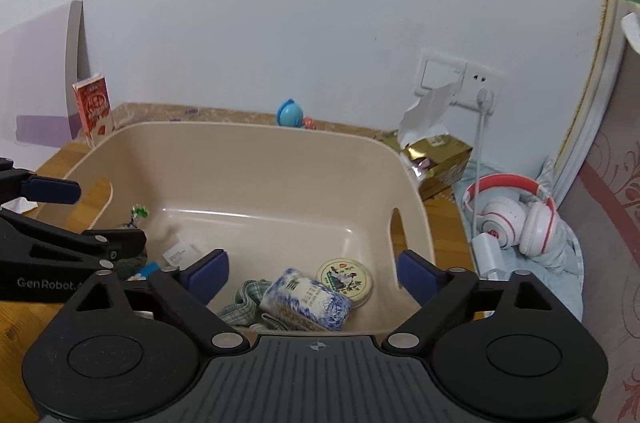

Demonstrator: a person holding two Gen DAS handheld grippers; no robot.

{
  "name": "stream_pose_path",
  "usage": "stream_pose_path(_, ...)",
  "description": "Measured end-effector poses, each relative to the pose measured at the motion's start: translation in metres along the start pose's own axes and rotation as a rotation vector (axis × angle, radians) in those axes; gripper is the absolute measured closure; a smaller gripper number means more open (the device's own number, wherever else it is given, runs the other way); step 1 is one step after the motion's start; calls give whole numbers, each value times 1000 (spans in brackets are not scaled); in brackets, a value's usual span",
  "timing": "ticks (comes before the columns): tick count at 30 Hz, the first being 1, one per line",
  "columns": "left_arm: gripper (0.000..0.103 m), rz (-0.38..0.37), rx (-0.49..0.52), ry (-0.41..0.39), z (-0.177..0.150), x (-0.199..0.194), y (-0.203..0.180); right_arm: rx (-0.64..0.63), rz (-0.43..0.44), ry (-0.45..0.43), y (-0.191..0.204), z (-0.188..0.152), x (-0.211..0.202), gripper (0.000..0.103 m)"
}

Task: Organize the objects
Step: 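Carry tissue pack and patterned box over the basket and open both tools, then withdraw both tools from the basket toward the remaining items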

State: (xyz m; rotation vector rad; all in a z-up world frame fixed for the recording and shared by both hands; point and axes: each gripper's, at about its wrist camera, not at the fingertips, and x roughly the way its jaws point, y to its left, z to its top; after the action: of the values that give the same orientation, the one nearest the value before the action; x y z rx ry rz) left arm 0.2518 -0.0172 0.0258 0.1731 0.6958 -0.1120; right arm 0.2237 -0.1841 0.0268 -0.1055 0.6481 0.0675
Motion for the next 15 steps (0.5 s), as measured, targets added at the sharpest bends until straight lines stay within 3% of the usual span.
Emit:
stream_pose_path(6, 20, 1, -6, -30, -7, -23, 8, -5, -10, -35, 1, -10, -24, 0)
stream_pose_path(15, 18, 13, -1, -52, -27, -50, 22, 11, 19, -66, 9, -27, -54, 0)
